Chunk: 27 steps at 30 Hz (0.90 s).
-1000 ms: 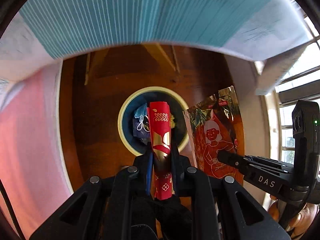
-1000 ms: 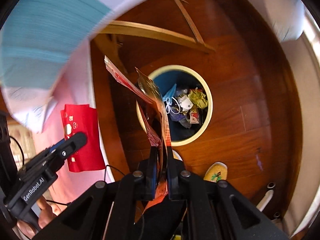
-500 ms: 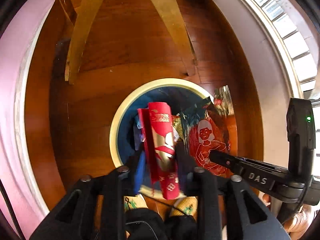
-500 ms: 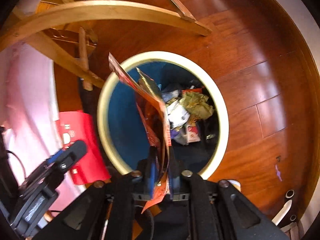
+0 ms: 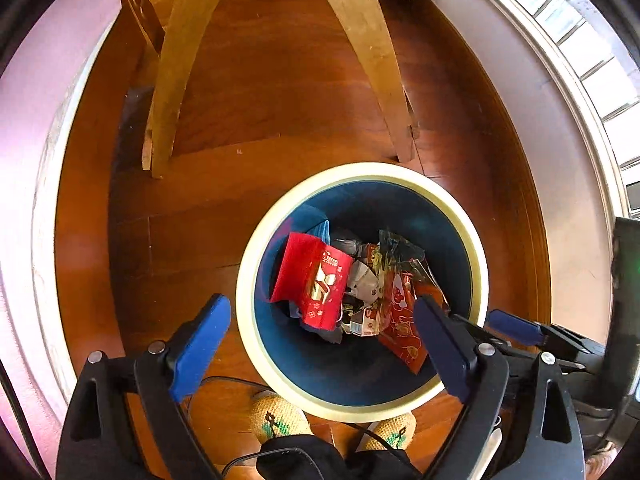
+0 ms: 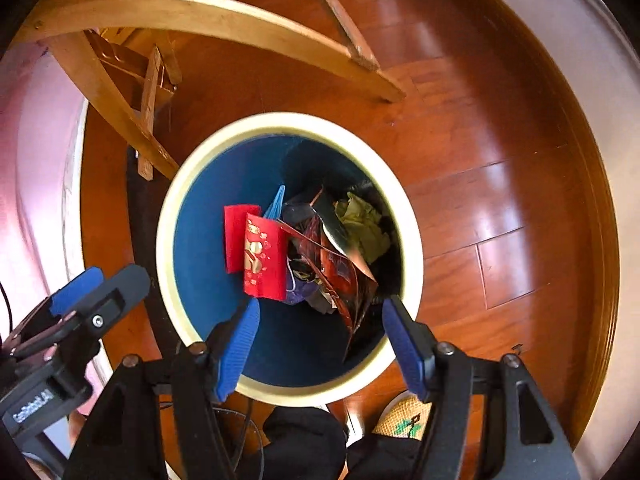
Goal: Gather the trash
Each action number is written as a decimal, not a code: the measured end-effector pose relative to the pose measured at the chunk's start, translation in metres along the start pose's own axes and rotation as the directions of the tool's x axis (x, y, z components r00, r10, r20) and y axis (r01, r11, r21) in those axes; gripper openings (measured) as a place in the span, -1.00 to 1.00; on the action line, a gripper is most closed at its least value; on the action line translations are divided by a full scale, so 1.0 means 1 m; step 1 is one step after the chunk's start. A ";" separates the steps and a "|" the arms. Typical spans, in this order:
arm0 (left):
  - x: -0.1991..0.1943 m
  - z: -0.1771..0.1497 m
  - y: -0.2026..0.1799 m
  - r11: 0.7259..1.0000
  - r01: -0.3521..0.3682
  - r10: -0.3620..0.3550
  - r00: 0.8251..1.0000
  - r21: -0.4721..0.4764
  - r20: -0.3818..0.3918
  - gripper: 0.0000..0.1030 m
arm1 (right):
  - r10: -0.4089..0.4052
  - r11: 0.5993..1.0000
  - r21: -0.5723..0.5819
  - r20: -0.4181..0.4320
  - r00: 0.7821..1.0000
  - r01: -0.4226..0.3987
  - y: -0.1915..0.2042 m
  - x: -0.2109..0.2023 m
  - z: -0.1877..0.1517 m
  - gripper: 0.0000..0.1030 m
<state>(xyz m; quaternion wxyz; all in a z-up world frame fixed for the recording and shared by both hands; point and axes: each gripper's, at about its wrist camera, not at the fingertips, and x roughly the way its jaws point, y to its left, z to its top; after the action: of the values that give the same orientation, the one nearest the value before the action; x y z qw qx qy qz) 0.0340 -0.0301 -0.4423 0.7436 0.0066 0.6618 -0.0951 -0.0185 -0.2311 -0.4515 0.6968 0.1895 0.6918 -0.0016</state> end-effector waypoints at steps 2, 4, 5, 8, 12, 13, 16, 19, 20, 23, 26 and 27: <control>-0.009 -0.002 0.000 1.000 -0.007 0.007 1.000 0.004 0.020 0.78 | -0.001 1.000 0.009 0.017 1.000 0.001 0.000 -0.011 -0.001 0.25; -0.020 -0.003 0.000 1.000 -0.022 0.021 0.999 0.004 0.039 0.78 | -0.003 1.000 0.021 0.028 1.000 0.002 0.000 -0.020 -0.001 0.25; -0.026 -0.004 0.000 1.000 -0.026 0.025 0.999 0.000 0.046 0.78 | -0.003 1.000 0.028 0.035 0.999 0.002 0.002 -0.028 0.000 0.25; -0.050 -0.004 0.001 0.999 -0.035 0.036 0.997 -0.016 0.065 0.78 | 0.003 0.999 0.041 0.052 0.999 -0.005 0.006 -0.048 0.000 0.25; -0.096 -0.004 0.002 0.998 -0.044 0.048 0.994 -0.036 0.099 0.78 | -0.008 1.000 0.024 0.087 0.996 0.006 0.020 -0.087 -0.001 0.25; -0.109 -0.004 0.003 0.998 -0.048 0.051 0.993 -0.036 0.105 0.78 | -0.011 1.000 0.019 0.095 0.995 0.009 0.024 -0.097 -0.001 0.26; -0.145 0.000 0.004 0.998 -0.060 0.063 0.992 -0.033 0.107 0.77 | -0.015 1.000 0.000 0.112 0.994 0.015 0.039 -0.125 -0.001 0.37; -0.182 0.005 0.009 0.997 -0.060 0.066 0.990 -0.049 0.124 0.78 | -0.019 0.999 -0.024 0.135 0.991 0.023 0.051 -0.152 0.000 0.43; -0.193 0.006 0.009 0.997 -0.058 0.064 0.990 -0.054 0.128 0.78 | -0.020 0.999 -0.031 0.143 0.989 0.025 0.056 -0.163 0.000 0.43; -0.230 0.013 0.012 0.996 -0.055 0.065 0.988 -0.074 0.143 0.77 | -0.013 0.999 -0.047 0.166 0.986 0.021 0.069 -0.196 0.000 0.44; -0.264 0.021 0.014 0.994 -0.052 0.067 0.985 -0.093 0.159 0.77 | -0.011 0.997 -0.074 0.196 0.981 0.026 0.083 -0.230 0.003 0.44; -0.273 0.023 0.014 0.994 -0.051 0.067 0.984 -0.098 0.164 0.77 | -0.010 0.996 -0.084 0.206 0.978 0.028 0.087 -0.240 0.003 0.44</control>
<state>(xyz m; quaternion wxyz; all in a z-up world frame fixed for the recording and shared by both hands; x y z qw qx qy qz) 0.0300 0.0168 -0.1721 0.7984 -0.0163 0.6004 -0.0423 -0.0024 -0.2136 -0.1975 0.7720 0.1513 0.6173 0.0020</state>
